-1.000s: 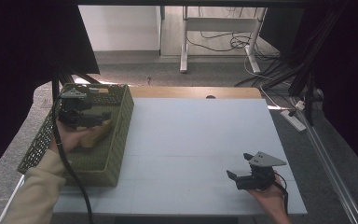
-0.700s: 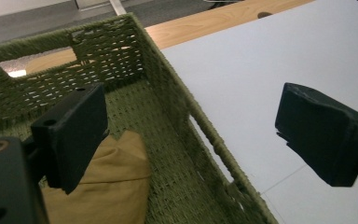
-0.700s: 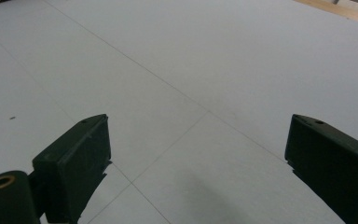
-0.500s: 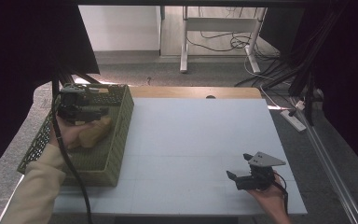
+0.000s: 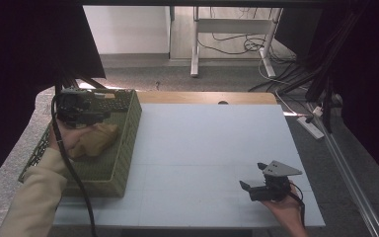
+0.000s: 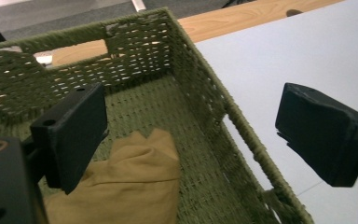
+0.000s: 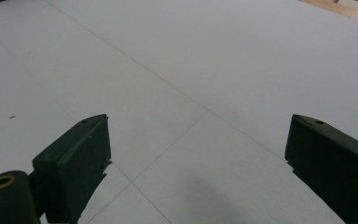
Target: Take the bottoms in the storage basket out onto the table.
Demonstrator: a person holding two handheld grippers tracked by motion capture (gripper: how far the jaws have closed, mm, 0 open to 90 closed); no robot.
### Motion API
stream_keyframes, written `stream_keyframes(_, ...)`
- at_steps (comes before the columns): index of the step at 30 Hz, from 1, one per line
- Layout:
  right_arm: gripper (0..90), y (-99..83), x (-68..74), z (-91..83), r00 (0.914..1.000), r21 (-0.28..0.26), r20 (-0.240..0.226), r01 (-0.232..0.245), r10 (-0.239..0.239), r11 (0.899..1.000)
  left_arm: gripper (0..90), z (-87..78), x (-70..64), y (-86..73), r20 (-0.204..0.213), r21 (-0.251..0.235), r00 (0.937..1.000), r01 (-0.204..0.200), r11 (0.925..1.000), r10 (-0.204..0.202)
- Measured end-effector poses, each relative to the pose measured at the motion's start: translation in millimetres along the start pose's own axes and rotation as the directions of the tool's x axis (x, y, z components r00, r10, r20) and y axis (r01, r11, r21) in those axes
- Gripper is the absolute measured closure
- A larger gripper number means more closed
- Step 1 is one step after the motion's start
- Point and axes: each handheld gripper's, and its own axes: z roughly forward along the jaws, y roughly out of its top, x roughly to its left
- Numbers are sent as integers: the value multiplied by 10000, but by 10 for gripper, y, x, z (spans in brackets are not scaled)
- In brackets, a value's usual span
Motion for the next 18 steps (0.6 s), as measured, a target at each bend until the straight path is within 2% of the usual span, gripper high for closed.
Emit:
stream_keyframes(13, 67, -5, 1, 13, 10000, 78, -33, -16, 17, 10000, 98, -9, 150, 36, -351, 56, 9992, 214, 9998, -212)
stream_keyframes(18, 67, 2, 14, 4, 10000, 37, -22, 12, -12, 10000, 100, -16, 190, 16, -433, -19, 9989, 152, 9999, -153)
